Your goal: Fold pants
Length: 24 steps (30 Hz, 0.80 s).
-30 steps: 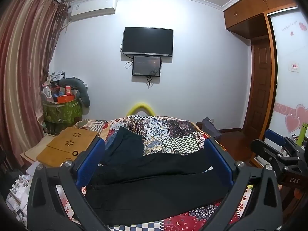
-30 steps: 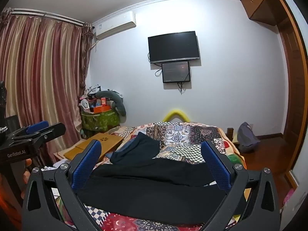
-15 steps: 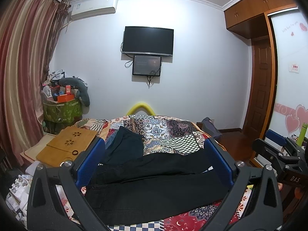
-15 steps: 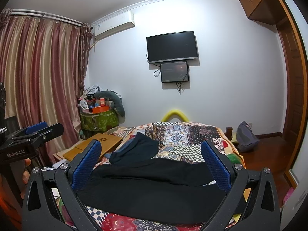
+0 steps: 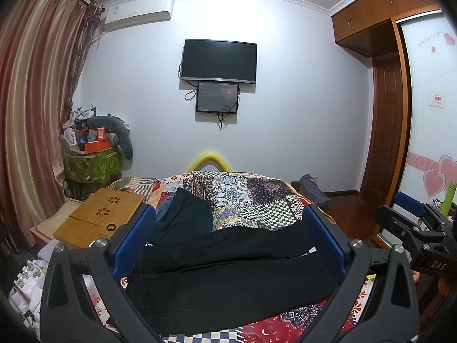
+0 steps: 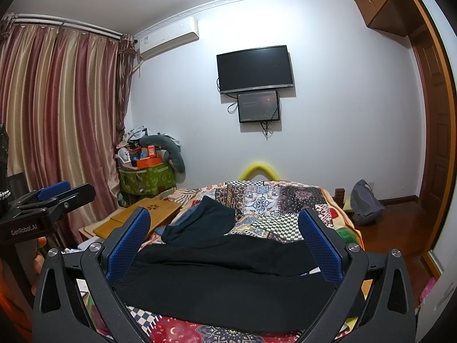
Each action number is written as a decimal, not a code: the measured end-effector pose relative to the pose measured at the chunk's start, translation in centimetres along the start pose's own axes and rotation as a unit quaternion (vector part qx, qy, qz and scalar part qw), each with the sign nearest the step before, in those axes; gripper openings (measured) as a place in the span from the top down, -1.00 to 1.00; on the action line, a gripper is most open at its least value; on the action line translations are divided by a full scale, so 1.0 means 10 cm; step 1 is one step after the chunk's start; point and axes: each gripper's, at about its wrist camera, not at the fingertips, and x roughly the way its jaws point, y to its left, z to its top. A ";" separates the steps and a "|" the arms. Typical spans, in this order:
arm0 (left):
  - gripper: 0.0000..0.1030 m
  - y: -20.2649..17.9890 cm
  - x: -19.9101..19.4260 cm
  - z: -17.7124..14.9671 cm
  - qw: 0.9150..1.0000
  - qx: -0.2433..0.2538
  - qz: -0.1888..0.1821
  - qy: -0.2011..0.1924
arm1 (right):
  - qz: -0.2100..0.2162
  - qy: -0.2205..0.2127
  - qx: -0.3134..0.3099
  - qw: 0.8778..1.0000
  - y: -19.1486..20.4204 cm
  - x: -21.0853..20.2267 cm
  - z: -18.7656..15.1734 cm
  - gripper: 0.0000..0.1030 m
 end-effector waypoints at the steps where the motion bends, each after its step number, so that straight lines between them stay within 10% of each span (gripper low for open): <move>1: -1.00 0.00 0.00 0.00 1.000 0.000 0.000 0.000 | 0.000 0.000 0.000 1.000 0.00 0.00 0.00 -0.99; 24: -1.00 -0.03 0.01 0.01 1.000 0.001 -0.002 0.001 | 0.000 0.001 0.000 1.000 0.01 0.01 -0.01 -0.99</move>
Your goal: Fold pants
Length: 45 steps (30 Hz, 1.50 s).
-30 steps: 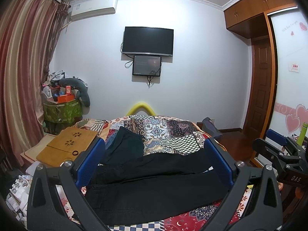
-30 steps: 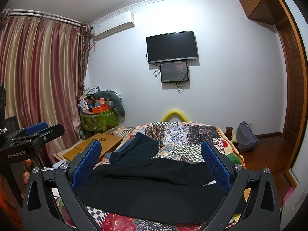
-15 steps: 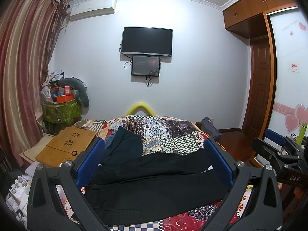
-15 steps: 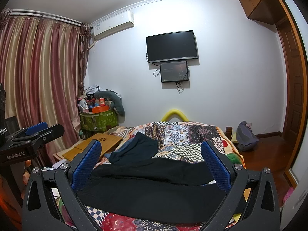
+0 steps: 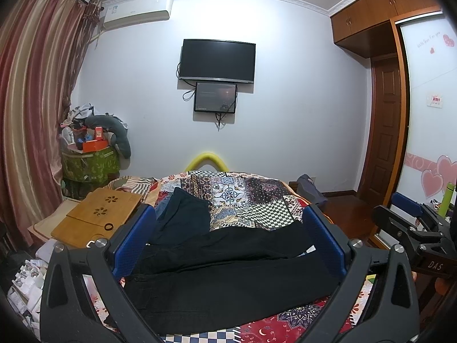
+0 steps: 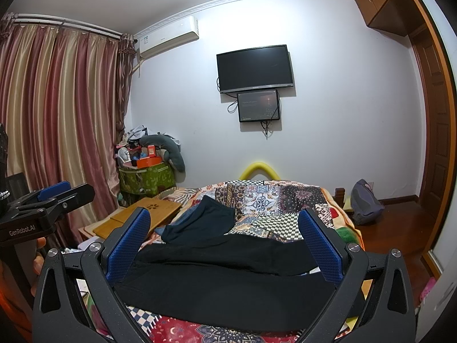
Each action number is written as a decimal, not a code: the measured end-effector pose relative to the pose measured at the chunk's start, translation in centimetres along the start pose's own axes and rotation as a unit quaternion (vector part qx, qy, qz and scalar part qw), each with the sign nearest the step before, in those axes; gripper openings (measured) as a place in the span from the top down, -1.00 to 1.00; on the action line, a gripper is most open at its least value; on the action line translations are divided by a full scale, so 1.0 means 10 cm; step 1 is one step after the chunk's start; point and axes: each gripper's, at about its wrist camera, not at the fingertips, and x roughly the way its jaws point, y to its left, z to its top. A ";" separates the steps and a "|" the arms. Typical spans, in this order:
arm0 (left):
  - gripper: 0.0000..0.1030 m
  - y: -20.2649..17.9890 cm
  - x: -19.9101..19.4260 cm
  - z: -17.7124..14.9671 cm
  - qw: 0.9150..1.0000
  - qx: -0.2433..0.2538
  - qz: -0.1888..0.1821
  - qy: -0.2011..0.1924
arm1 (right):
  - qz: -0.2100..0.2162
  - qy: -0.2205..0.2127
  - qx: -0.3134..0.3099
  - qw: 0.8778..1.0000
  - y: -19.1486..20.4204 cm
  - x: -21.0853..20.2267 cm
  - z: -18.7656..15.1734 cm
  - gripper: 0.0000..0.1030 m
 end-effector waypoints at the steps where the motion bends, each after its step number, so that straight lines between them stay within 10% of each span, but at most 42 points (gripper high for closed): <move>1: -1.00 0.00 0.00 0.00 1.000 0.000 0.000 0.000 | 0.000 0.000 0.000 1.000 0.00 0.00 0.00 -0.99; 27: -1.00 0.04 0.22 0.01 1.000 0.003 0.000 0.012 | 0.001 0.022 -0.005 1.000 -0.09 0.16 -0.04 -0.99; 36: -1.00 0.54 1.10 -0.09 0.995 -0.018 0.038 0.085 | 0.005 0.058 -0.053 0.997 -0.09 0.80 -0.09 -0.99; 45: -1.00 1.30 2.35 -0.47 0.973 -0.053 0.092 0.207 | 0.027 0.133 -0.069 0.988 -0.19 1.64 -0.31 -0.99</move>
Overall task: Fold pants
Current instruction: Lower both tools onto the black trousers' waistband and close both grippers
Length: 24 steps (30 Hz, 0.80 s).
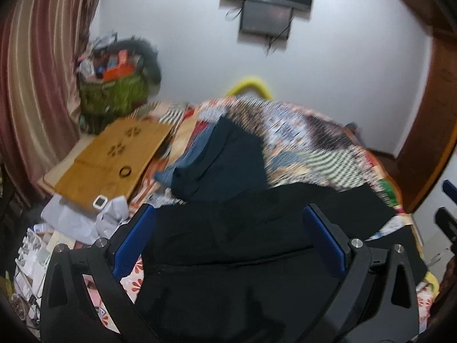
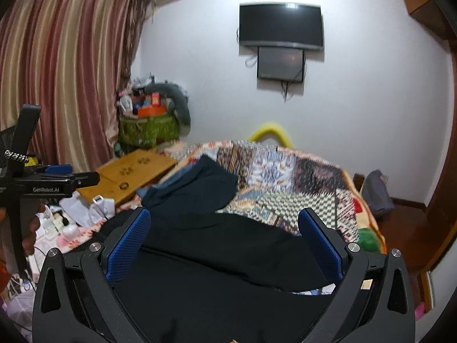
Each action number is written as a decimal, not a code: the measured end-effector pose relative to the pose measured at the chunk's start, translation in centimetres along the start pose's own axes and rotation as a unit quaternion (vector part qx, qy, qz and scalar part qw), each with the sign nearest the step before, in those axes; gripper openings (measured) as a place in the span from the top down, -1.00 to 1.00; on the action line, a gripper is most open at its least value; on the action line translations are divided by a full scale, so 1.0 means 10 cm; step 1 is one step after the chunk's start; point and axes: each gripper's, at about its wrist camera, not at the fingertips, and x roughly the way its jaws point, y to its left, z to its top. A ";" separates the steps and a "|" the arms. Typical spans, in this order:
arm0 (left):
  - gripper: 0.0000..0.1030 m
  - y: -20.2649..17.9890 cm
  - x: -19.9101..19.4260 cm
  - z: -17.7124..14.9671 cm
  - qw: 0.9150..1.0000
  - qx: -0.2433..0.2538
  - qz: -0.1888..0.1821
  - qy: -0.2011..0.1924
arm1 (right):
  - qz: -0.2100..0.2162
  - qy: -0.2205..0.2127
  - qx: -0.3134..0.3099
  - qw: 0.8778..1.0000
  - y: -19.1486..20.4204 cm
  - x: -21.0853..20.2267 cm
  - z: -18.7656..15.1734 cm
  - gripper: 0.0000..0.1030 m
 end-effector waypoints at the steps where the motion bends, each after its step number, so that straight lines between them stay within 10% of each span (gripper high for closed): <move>1: -1.00 0.06 0.17 0.02 1.000 -0.001 0.009 0.015 | 0.000 0.010 0.001 1.000 -0.03 0.11 -0.01 -0.99; 16: -0.99 0.96 1.92 0.12 0.982 -0.010 0.066 0.175 | 0.055 0.161 -0.018 0.985 -0.60 1.66 -0.06 -0.93; 24: -0.52 1.24 2.54 -0.02 0.962 -0.037 0.047 0.266 | 0.102 0.243 -0.006 0.965 -0.84 2.35 -0.15 -0.77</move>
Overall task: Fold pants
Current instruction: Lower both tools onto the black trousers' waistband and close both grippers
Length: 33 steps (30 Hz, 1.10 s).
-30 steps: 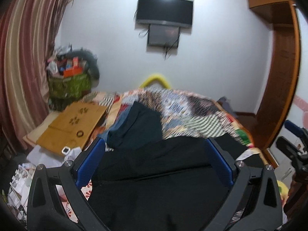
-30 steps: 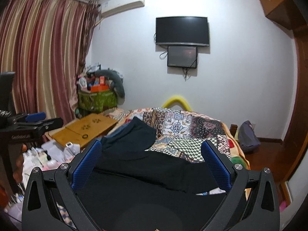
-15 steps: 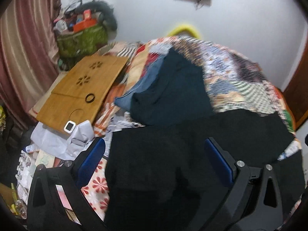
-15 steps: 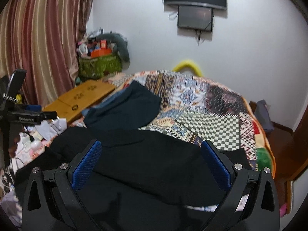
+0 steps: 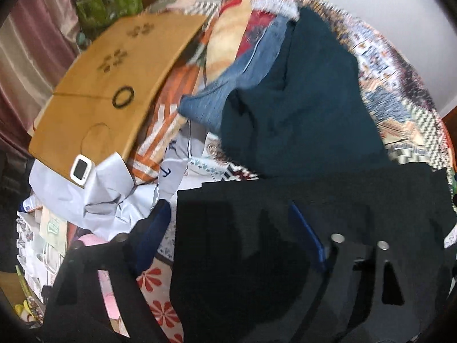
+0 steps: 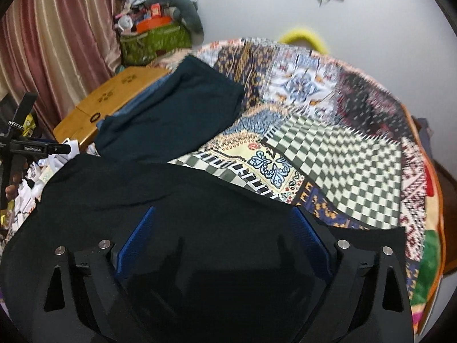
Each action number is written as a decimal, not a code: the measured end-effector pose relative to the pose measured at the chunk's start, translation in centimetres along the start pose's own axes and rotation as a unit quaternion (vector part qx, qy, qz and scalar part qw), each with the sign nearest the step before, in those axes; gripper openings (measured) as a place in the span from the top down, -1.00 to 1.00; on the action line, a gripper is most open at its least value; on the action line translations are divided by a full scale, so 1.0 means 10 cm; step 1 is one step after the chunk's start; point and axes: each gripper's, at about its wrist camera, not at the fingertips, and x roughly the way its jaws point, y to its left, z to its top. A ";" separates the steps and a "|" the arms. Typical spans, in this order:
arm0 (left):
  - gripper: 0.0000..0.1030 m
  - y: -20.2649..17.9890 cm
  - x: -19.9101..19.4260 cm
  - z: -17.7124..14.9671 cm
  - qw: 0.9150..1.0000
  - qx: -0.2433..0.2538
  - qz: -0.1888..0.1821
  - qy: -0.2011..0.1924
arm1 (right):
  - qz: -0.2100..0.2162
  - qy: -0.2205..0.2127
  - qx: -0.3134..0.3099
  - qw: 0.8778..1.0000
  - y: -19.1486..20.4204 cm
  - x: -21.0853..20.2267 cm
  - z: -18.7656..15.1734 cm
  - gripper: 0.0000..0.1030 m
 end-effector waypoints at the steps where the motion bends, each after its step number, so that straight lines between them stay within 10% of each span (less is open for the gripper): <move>1: -0.47 0.02 0.07 0.01 1.000 -0.003 0.000 0.011 | 0.006 0.007 0.000 1.000 -0.02 0.06 0.02 -0.76; 14: -0.04 0.09 0.54 -0.05 0.997 -0.034 -0.022 0.060 | 0.045 0.081 -0.015 0.996 -0.07 0.68 0.11 -0.26; 22: 0.58 0.17 0.39 -0.12 0.998 -0.048 -0.028 0.036 | 0.060 0.075 -0.036 0.995 0.09 0.68 0.05 0.85; 33: 0.77 0.16 -0.36 0.08 0.998 -0.024 -0.012 -0.064 | 0.016 0.002 -0.034 0.999 0.02 0.22 0.28 1.00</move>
